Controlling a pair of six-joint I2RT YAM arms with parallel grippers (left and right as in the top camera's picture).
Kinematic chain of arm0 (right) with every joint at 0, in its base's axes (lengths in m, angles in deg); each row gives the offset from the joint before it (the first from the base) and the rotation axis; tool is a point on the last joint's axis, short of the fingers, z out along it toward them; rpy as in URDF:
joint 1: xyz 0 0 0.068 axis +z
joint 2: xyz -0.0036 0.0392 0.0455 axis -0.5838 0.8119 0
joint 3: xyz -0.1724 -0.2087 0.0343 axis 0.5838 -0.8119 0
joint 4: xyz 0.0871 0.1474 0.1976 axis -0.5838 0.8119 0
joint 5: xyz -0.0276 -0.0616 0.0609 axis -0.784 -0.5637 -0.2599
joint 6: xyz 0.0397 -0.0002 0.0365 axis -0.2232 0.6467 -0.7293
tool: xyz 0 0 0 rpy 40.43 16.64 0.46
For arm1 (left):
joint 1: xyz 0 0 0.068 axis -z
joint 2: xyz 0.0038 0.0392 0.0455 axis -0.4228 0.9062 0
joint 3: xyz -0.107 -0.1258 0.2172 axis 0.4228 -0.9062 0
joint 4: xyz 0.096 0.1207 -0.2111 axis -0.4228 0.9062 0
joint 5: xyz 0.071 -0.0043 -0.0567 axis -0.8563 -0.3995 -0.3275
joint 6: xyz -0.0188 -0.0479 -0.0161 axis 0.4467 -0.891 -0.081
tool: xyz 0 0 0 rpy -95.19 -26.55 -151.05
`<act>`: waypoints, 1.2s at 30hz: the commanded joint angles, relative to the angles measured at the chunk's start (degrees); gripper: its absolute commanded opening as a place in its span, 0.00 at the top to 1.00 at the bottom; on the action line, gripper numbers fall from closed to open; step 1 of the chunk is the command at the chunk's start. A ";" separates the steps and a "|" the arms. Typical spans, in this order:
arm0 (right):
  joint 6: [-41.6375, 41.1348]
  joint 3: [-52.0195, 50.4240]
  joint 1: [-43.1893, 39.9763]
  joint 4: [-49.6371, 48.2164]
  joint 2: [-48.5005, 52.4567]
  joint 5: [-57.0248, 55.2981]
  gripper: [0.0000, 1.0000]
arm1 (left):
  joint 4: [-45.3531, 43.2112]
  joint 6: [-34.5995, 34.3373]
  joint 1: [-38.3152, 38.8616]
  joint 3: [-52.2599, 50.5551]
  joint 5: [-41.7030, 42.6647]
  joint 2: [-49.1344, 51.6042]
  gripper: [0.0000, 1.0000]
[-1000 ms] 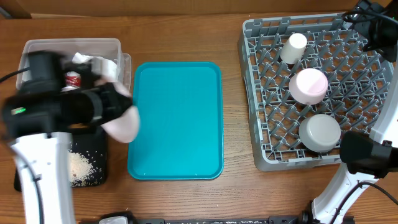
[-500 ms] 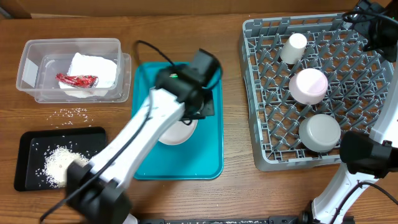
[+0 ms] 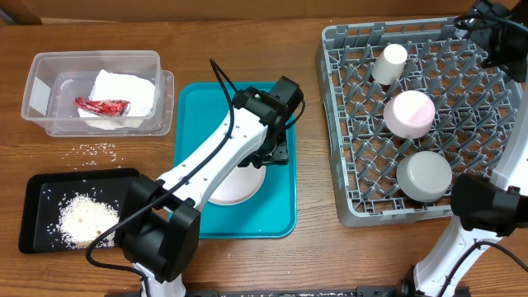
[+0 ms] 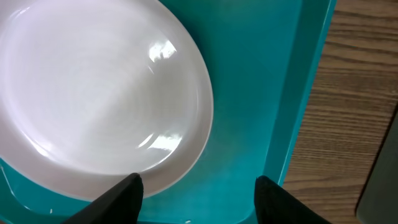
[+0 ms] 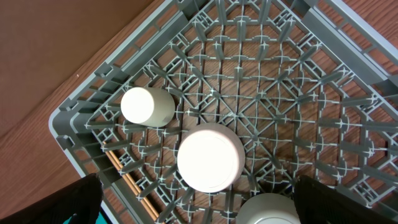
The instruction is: Sort waste into correct bins and load items into the dishwasher
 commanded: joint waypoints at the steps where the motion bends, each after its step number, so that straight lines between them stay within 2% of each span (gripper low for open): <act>1: 0.28 1.03 0.15 -0.13 -1.68 -0.55 0.00 | 1.79 2.67 -1.22 1.97 -0.52 -0.37 0.45; 5: 0.28 1.03 0.15 -0.13 -1.68 -0.55 0.00 | 8.44 2.67 -4.83 7.96 -0.79 -0.81 0.48; 10: 0.28 1.03 0.15 -0.13 -1.68 -0.55 0.00 | 18.23 2.75 -13.84 19.37 -1.18 -2.21 0.50; 14: 0.28 1.03 0.15 -0.13 -1.68 -0.55 0.00 | 22.67 2.64 -24.98 25.77 -1.14 -5.22 0.50; 19: 0.28 1.03 0.15 -0.13 -1.68 -0.55 0.00 | 25.94 2.14 -40.44 26.84 -0.26 -8.83 0.49; 21: 0.28 1.03 0.15 -0.13 -1.68 -0.55 0.00 | 27.74 2.10 -46.10 26.84 -0.09 -9.07 0.00; 24: -0.39 1.03 0.15 -0.11 -1.68 0.96 0.00 | 27.74 6.19 -53.57 26.49 1.38 -8.94 0.00; 28: -0.35 1.03 0.15 -0.11 -1.68 13.86 0.00 | 27.74 6.80 -60.08 26.36 1.84 -8.92 0.00; 33: 1.29 1.01 1.44 -0.87 -1.31 36.61 0.00 | 27.74 6.78 -64.04 26.36 1.84 -8.92 0.00; 36: 4.85 0.74 6.25 -0.09 -0.61 36.94 0.00 | 27.71 6.78 -64.72 26.36 1.84 -8.92 0.00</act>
